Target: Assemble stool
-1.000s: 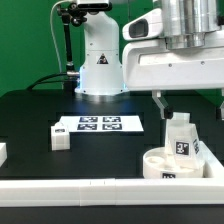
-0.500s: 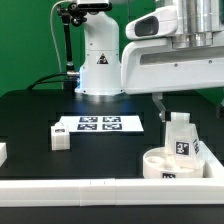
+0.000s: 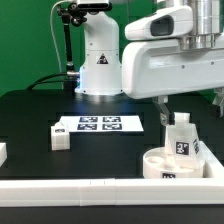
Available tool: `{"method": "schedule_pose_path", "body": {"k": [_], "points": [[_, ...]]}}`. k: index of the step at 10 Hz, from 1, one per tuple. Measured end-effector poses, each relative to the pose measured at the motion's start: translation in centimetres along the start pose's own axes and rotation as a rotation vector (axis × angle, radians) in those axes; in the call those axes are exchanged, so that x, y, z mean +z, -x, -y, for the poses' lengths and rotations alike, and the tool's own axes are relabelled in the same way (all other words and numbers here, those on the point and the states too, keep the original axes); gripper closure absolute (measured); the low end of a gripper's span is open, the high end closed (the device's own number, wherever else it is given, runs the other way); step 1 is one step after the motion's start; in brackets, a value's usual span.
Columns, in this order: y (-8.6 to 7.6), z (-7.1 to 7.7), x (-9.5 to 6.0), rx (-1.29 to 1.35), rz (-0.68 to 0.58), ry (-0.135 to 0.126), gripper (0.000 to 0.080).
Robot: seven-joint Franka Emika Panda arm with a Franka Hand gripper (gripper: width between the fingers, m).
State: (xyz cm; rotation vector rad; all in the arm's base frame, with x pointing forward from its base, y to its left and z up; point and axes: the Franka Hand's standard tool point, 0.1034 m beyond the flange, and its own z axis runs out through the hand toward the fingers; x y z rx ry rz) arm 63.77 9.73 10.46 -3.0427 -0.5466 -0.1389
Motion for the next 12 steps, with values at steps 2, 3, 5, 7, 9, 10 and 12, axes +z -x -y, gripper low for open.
{"method": "schedule_pose_path", "body": {"k": [2,3,5,7,9,10,12], "points": [[0.1,0.1,0.3,-0.145,0.001,0.012,0.015],[0.4,0.0,0.6,-0.248,0.006,0.015,0.015],[0.7,-0.1,0.9,-0.333,0.009,0.023,0.015],[0.8,0.2,1.4,-0.336,0.009,0.023,0.015],[1.2,0.3,1.8,-0.336,0.006,0.026,0.015],[1.3,0.2,2.1,-0.332,0.008,0.027,0.015],[1.3,0.2,2.4,-0.331,0.011,0.027,0.015]]}}
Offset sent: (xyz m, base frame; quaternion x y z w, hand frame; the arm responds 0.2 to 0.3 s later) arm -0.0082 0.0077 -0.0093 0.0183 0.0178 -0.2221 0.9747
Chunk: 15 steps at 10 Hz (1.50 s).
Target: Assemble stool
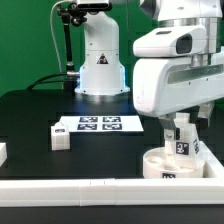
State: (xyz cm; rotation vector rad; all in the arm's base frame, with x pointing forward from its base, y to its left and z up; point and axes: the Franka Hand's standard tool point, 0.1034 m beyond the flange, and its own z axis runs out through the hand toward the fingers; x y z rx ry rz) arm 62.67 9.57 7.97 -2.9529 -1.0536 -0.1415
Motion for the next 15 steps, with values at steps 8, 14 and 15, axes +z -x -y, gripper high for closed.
{"method": "schedule_pose_path", "body": {"k": [8,14,15], "points": [[0.27,-0.33,0.22,0.097,0.003,-0.001,0.0462],[0.27,-0.12,0.38,0.643,0.005,-0.004,0.0461],[0.27,-0.12,0.38,0.741,0.005,-0.004,0.0461]]}}
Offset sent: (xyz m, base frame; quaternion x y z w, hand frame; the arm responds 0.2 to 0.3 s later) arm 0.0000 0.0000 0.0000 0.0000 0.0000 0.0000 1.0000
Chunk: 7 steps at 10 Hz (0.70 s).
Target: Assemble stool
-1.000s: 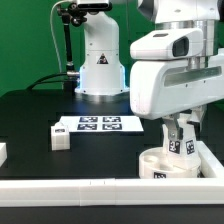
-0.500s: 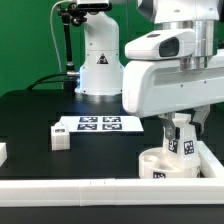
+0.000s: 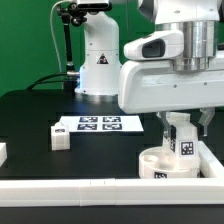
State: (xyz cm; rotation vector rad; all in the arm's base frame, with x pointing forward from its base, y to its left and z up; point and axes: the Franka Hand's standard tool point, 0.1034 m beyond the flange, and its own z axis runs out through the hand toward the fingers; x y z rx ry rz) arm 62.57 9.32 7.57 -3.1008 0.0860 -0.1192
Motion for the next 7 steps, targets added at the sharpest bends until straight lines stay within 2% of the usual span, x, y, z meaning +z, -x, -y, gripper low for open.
{"method": "schedule_pose_path", "body": {"k": [4,7], "points": [[0.15,0.63,0.04,0.396,0.007,-0.018,0.0459],[0.18,0.97,0.02,0.601,0.01,-0.02,0.0459]]}}
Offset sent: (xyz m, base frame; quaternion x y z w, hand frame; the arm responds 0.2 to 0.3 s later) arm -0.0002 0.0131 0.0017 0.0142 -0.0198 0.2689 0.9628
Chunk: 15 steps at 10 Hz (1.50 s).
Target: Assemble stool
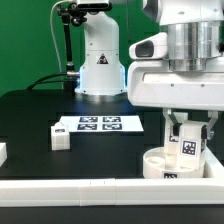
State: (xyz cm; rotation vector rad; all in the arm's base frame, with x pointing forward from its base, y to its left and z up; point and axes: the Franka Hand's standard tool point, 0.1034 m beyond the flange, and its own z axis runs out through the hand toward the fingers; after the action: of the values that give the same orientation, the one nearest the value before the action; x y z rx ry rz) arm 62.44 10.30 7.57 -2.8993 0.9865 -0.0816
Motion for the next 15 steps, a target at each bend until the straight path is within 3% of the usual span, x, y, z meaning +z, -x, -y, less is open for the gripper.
{"method": "schedule_pose_path", "body": {"k": [8,11,15], "points": [[0.17,0.12,0.04,0.479,0.016,-0.013,0.0459],[0.08,0.22,0.11,0.787,0.039,-0.062,0.0459],[0.2,0.68,0.13,1.13,0.063,-0.102,0.0459]]}}
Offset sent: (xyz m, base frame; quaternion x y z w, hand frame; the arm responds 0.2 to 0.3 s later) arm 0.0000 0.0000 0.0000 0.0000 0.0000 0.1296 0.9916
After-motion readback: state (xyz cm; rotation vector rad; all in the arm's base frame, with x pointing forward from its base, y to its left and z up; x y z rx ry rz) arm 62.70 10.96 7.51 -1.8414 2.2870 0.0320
